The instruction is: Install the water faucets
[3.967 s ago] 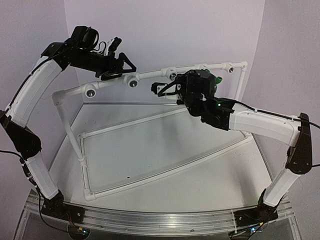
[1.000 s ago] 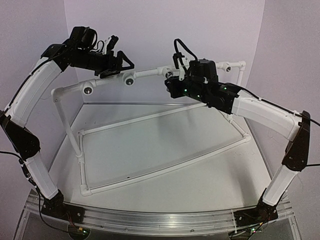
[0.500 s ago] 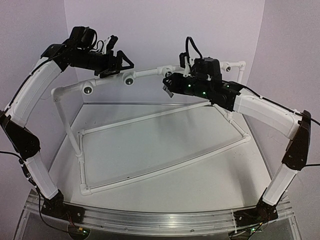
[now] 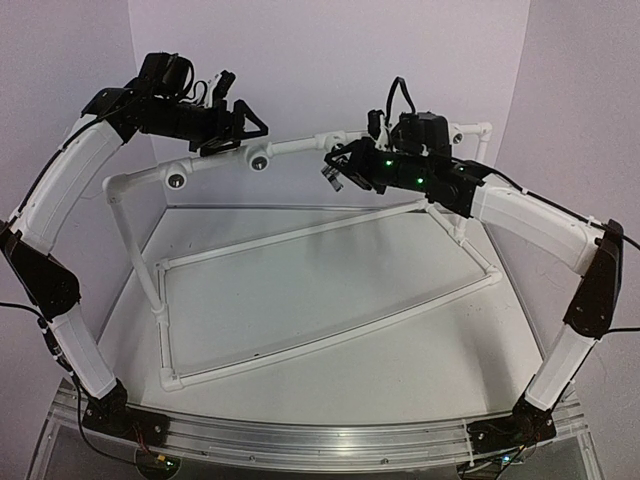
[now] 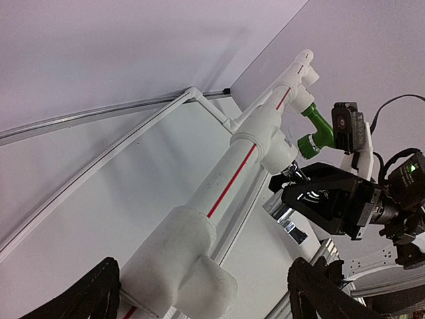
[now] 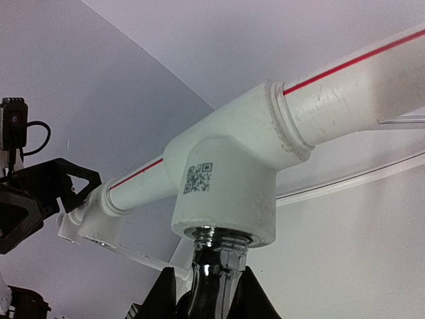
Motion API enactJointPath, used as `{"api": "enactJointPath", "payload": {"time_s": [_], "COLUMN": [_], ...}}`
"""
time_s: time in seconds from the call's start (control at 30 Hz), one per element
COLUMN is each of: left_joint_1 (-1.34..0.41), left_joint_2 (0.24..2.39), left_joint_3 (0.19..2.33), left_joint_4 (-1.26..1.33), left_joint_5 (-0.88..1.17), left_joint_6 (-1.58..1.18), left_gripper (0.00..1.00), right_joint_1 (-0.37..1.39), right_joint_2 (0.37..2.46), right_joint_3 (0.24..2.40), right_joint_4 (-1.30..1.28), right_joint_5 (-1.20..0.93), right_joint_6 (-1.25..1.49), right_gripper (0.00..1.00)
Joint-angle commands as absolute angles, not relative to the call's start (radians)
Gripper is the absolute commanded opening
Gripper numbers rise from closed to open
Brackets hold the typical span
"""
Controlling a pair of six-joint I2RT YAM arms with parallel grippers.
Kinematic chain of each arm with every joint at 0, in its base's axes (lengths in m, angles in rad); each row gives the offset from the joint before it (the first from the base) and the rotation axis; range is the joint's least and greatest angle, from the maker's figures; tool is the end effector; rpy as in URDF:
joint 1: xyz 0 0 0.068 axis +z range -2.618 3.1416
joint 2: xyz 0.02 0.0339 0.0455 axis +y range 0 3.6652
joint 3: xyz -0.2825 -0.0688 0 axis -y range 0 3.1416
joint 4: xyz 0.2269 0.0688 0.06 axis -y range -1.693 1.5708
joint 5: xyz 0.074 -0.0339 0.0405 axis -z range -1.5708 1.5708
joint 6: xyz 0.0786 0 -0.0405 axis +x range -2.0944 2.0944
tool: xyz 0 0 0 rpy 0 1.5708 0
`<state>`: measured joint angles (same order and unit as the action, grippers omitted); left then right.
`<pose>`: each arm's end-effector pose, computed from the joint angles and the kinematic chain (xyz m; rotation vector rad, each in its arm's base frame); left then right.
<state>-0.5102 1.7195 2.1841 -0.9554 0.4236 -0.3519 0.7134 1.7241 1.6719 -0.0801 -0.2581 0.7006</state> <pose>0.3039 -0.2071 0.4795 0.4442 2.1114 -0.9540 0.3207 0.3041 0.4210 -0.2231 1.8568 1.2403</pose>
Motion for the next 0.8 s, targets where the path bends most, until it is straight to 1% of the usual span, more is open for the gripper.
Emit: {"api": "enactJointPath", "payload": {"time_s": [0.0,0.27,0.33,0.43,0.47,0.53,0.63,0.73,0.77], "left_joint_1": [-0.525,-0.524,-0.523,-0.523,-0.523,-0.523,-0.523,-0.522,-0.521], "left_joint_2": [1.71,1.714,1.715,1.718,1.719,1.72,1.723,1.727,1.728], "left_joint_3": [2.178,2.178,2.178,2.179,2.178,2.179,2.18,2.183,2.183], "left_joint_4": [-0.993,-0.993,-0.992,-0.988,-0.987,-0.986,-0.984,-0.983,-0.983], "left_joint_5": [0.488,0.486,0.486,0.486,0.488,0.488,0.49,0.494,0.495], "left_joint_6": [-0.393,-0.414,-0.418,-0.422,-0.422,-0.422,-0.421,-0.419,-0.419], "left_gripper": [0.86,0.86,0.86,0.85,0.85,0.85,0.85,0.85,0.85], "right_joint_1": [0.65,0.613,0.606,0.604,0.604,0.604,0.604,0.604,0.604], "right_joint_2": [1.688,1.679,1.678,1.671,1.668,1.663,1.657,1.651,1.65], "right_joint_3": [1.687,1.622,1.616,1.605,1.601,1.596,1.592,1.59,1.589], "right_joint_4": [0.176,0.217,0.218,0.218,0.218,0.218,0.219,0.219,0.219], "right_joint_5": [-0.302,-0.343,-0.345,-0.341,-0.343,-0.349,-0.356,-0.359,-0.36], "right_joint_6": [0.83,0.918,0.925,0.919,0.916,0.909,0.897,0.886,0.883], "right_gripper": [0.0,0.0,0.02,0.14,0.17,0.26,0.32,0.44,0.44]}}
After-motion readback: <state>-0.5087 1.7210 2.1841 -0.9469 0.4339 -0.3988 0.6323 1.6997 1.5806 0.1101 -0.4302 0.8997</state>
